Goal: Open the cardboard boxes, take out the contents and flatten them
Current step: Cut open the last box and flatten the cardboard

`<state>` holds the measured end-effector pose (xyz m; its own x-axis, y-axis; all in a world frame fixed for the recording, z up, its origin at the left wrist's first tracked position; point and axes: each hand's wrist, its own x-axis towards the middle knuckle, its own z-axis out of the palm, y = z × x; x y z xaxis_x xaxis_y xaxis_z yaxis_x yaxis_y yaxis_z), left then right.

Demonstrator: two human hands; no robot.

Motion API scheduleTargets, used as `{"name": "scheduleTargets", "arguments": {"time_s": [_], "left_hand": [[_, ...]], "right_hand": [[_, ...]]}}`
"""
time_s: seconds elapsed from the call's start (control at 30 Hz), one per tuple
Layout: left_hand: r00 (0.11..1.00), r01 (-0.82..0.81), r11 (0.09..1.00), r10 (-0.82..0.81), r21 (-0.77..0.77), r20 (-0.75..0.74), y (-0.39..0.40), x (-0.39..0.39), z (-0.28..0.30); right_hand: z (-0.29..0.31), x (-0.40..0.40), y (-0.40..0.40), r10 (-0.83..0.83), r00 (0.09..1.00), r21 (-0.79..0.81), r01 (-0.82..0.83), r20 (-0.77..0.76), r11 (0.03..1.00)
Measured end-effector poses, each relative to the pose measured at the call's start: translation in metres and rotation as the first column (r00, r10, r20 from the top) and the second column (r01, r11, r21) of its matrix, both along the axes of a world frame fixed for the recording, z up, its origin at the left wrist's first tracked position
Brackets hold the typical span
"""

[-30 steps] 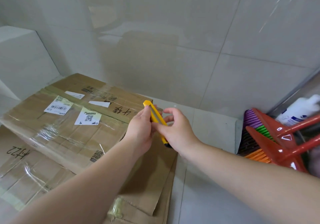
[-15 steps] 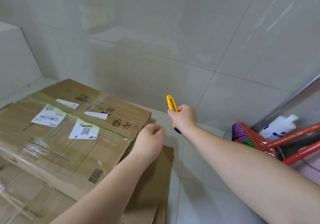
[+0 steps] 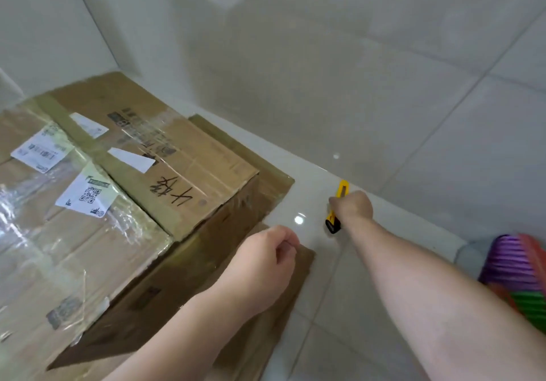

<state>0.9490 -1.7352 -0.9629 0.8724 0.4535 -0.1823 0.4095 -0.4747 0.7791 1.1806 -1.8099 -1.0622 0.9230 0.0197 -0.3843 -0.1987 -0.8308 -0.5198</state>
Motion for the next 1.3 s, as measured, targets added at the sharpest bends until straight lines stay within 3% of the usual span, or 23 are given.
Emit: {"name": "scheduleTargets", "arguments": {"time_s": [0.33,0.53,0.63,0.7,0.77,0.83,0.9,0.97,1.1,1.2,1.3], "left_hand": [[0.999,0.021,0.995,-0.026,0.099,0.047,-0.001,0.0,-0.011],[0.998,0.017,0.987,-0.025,0.16,0.052,0.009,-0.007,0.01],[0.996,-0.007,0.966,-0.016,0.258,0.088,0.023,-0.019,0.037],[0.995,-0.014,0.935,-0.021,0.353,0.094,0.037,-0.033,0.056],[0.999,-0.001,0.85,-0.019,0.527,0.033,0.056,-0.053,0.07],[0.99,0.032,0.773,0.061,0.634,-0.125,0.075,-0.076,0.076],[0.965,0.053,0.762,0.128,0.645,-0.23,0.086,-0.093,0.077],[0.964,0.046,0.754,0.138,0.656,-0.226,0.091,-0.101,0.078],[0.987,0.042,0.684,0.085,0.728,-0.137,0.097,-0.105,0.088],[0.989,0.056,0.72,0.056,0.691,-0.139,0.099,-0.113,0.096],[0.983,0.105,0.718,0.029,0.688,-0.18,0.103,-0.123,0.104]], "right_hand": [[-0.053,0.018,-0.009,0.121,0.992,-0.163,-0.114,0.036,0.98],[-0.026,0.009,-0.003,0.149,0.986,-0.264,-0.124,0.075,0.957],[0.01,-0.013,0.03,0.308,0.927,-0.065,-0.301,0.212,0.951],[0.038,-0.043,0.062,0.451,0.821,0.116,-0.516,0.351,0.849],[0.069,-0.077,0.089,0.55,0.664,0.201,-0.712,0.507,0.673],[0.099,-0.102,0.1,0.59,0.532,0.204,-0.822,0.607,0.532],[0.122,-0.114,0.097,0.631,0.412,0.122,-0.884,0.657,0.451],[0.14,-0.123,0.088,0.715,0.275,0.01,-0.936,0.643,0.351],[0.148,-0.151,0.086,0.913,-0.059,-0.28,-0.958,0.404,0.062],[0.147,-0.169,0.096,0.928,-0.169,-0.393,-0.919,0.332,-0.027],[0.149,-0.184,0.111,0.895,-0.243,-0.444,-0.894,0.375,-0.056]]}}
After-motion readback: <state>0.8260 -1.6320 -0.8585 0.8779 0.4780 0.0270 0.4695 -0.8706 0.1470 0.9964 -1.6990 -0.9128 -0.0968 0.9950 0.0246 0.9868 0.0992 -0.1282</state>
